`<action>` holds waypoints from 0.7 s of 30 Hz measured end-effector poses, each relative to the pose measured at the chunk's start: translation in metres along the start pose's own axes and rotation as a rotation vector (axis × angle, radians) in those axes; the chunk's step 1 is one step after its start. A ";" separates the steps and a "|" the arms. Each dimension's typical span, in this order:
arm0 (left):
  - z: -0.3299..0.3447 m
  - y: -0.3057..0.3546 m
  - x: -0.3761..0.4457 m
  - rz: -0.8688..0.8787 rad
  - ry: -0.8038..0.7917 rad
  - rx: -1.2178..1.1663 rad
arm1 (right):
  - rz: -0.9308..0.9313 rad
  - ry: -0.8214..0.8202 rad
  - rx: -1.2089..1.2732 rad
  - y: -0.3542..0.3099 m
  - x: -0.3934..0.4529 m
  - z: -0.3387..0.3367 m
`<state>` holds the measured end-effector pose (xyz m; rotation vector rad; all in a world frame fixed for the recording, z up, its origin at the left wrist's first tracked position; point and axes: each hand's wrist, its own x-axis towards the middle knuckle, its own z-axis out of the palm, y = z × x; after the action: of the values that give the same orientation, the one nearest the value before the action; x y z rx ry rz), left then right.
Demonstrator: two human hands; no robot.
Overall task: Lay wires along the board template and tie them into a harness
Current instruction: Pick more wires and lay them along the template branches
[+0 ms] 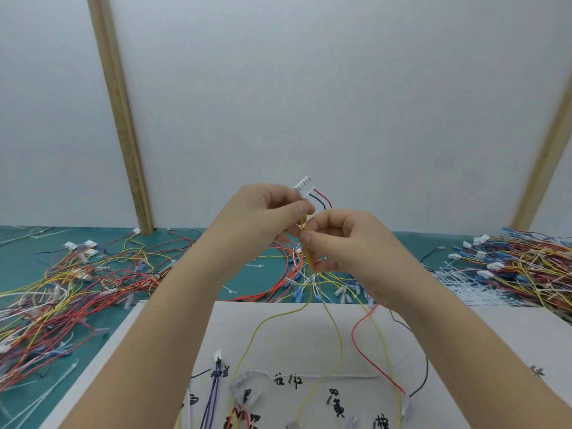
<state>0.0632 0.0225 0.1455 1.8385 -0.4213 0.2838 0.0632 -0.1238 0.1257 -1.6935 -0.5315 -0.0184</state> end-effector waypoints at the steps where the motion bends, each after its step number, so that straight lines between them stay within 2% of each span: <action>1: 0.000 0.000 0.000 0.007 0.005 -0.003 | 0.014 -0.018 0.037 0.000 0.000 -0.001; 4: -0.001 -0.001 -0.001 -0.005 0.025 -0.058 | 0.031 -0.056 0.118 -0.001 0.001 -0.004; 6: -0.001 0.001 -0.002 -0.041 0.008 -0.166 | -0.002 -0.031 0.083 -0.001 0.004 -0.007; 9: -0.003 0.007 -0.002 -0.075 0.037 -0.332 | -0.073 -0.026 -0.179 0.007 0.008 -0.017; 12: -0.022 0.011 -0.002 -0.051 0.161 -0.459 | -0.026 -0.052 -0.469 0.021 0.013 -0.034; 14: -0.040 0.012 -0.003 -0.033 0.239 -0.537 | 0.051 -0.082 -0.605 0.031 0.015 -0.049; 16: -0.054 0.010 -0.005 -0.013 0.310 -0.538 | 0.206 -0.169 -0.709 0.039 0.015 -0.063; 19: -0.061 0.005 -0.007 0.041 0.410 -0.389 | 0.488 -0.356 -0.695 0.041 0.008 -0.077; 21: -0.059 0.003 -0.007 0.093 0.442 -0.220 | 0.553 -0.465 -0.638 0.039 0.005 -0.086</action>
<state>0.0567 0.0785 0.1629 1.4895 -0.2184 0.6656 0.1053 -0.2069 0.1087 -2.4440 -0.3958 0.6832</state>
